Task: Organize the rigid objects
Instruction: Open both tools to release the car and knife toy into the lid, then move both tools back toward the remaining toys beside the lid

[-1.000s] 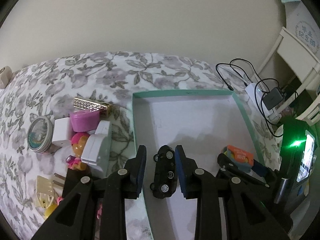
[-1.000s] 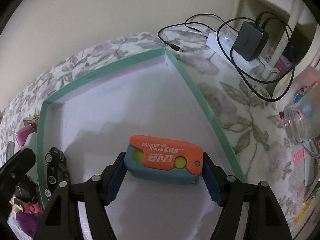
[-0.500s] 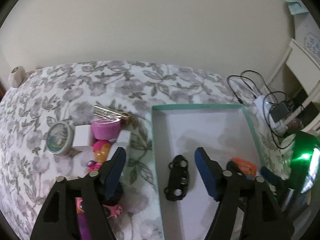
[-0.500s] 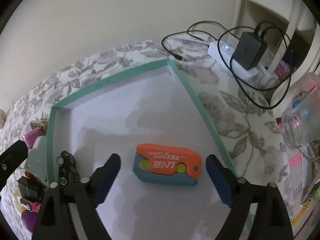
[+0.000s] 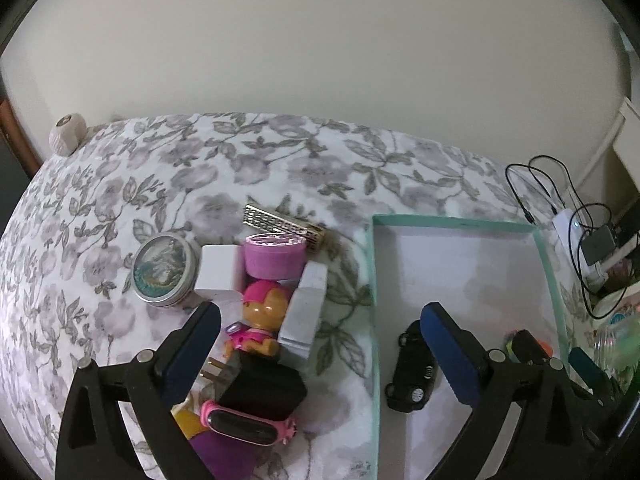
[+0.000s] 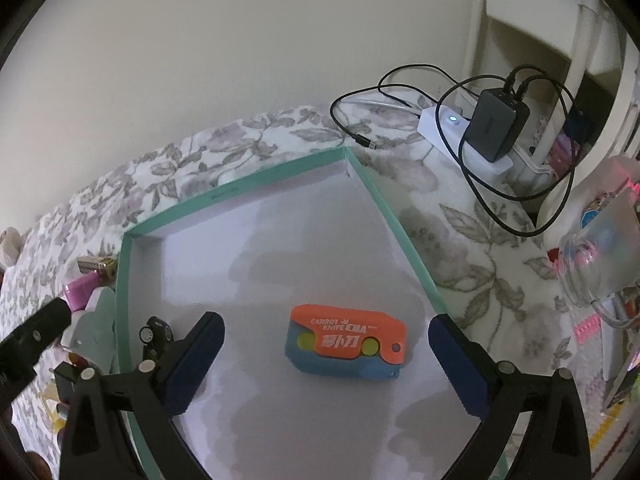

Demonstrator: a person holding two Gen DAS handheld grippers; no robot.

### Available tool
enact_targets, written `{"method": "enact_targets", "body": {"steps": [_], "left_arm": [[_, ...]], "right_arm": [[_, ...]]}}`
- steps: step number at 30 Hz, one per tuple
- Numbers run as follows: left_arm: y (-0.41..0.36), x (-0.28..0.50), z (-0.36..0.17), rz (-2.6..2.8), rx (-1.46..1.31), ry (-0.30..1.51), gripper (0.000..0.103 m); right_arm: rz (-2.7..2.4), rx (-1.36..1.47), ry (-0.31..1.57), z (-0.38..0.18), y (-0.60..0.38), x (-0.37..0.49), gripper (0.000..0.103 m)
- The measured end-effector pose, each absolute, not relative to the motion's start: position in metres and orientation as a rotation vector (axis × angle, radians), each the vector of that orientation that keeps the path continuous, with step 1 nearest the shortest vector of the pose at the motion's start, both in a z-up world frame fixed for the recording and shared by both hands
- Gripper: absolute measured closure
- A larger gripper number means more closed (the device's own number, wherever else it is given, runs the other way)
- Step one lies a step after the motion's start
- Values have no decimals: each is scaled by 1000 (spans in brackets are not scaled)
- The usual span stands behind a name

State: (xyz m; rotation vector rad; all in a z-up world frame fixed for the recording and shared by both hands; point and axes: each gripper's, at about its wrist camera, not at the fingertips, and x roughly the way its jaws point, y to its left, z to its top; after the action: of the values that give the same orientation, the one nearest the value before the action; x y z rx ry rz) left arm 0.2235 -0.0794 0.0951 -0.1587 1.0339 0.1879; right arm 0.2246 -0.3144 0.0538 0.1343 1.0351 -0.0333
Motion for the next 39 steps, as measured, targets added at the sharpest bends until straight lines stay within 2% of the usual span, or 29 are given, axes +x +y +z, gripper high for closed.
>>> {"method": "enact_targets", "body": {"steps": [12, 23, 39], "left_arm": [[-34, 205, 122, 244, -227, 980, 2], [19, 162, 136, 340, -228, 1050, 2], [59, 109, 116, 406, -358, 1143, 3]], "right_arm": [[67, 142, 1021, 86, -289, 212, 0], [211, 84, 1011, 132, -227, 183, 0], [274, 26, 1126, 113, -177, 151, 0]]}}
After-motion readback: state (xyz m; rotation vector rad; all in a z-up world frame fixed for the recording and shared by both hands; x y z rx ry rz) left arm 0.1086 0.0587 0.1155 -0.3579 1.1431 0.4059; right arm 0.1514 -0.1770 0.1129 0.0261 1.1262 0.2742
